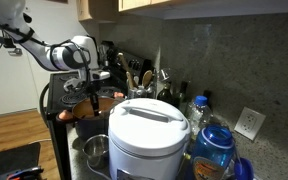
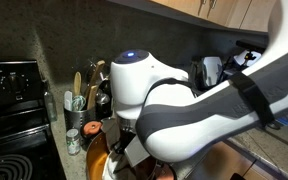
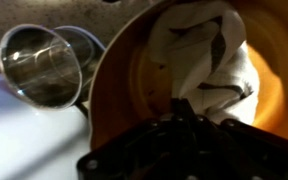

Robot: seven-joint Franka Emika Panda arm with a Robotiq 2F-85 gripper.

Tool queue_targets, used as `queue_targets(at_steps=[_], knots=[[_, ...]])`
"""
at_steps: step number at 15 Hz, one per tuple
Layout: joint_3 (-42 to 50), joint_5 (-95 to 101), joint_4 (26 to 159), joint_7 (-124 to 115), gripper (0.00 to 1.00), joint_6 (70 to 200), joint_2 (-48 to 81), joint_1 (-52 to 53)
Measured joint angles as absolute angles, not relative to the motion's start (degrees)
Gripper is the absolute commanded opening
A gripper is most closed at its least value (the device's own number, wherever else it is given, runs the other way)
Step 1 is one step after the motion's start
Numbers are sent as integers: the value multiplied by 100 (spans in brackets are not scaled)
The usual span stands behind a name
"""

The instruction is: Take the cloth and wipe the pot

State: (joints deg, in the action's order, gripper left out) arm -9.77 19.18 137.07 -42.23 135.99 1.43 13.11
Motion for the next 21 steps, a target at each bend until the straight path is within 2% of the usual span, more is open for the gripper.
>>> queue_targets(at_steps=[5,10,15,18,21], knots=[[-985,2718,13663,-4992,1,13671,121,1311],[-1036,2663,13836,-5095,1,14908,219,1337],[-1297,1154,14014,-3911,1,15610,424,1407],[-1772,-375,14002,-2514,1,15495,617,1254],[-1583,-297,13887,-2442,1,14580,557,1281]])
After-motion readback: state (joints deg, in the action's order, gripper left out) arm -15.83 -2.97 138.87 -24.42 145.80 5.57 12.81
